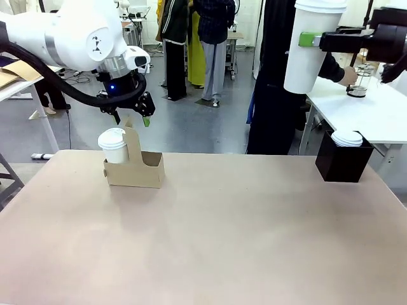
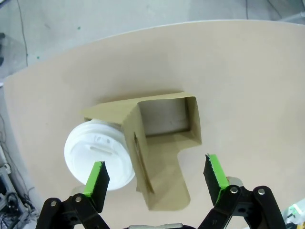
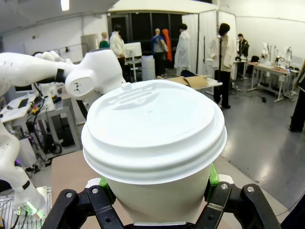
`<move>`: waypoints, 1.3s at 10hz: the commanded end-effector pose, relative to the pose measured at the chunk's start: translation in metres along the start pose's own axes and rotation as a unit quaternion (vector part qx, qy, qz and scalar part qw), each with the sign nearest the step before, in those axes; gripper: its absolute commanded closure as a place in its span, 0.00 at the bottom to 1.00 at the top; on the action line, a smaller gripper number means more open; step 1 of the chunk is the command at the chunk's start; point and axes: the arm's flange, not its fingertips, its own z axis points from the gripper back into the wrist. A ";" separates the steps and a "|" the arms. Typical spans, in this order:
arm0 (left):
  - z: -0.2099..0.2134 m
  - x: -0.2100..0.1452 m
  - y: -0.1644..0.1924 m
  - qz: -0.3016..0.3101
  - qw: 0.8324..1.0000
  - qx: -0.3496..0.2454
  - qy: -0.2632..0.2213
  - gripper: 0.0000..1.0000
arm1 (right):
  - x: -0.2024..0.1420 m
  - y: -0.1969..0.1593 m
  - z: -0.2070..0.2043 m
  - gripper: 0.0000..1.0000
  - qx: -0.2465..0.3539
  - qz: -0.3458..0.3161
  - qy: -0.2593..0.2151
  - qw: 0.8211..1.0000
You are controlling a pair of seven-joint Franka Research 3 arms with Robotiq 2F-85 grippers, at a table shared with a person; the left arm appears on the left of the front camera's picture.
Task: Pour a drink into a cup and package it in a carrier.
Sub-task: Position the Cup Carrier in the center of the table.
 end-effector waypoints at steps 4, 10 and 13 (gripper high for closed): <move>-0.002 0.005 0.004 0.016 0.999 0.038 0.004 1.00 | 0.004 0.002 0.001 0.20 0.001 0.003 -0.003 1.000; -0.003 0.003 0.006 0.024 0.999 0.031 0.009 1.00 | 0.004 0.002 0.001 0.20 0.001 0.003 -0.003 1.000; -0.005 0.004 0.006 0.012 1.000 0.024 0.006 1.00 | 0.004 0.002 0.001 0.20 0.001 0.003 -0.003 1.000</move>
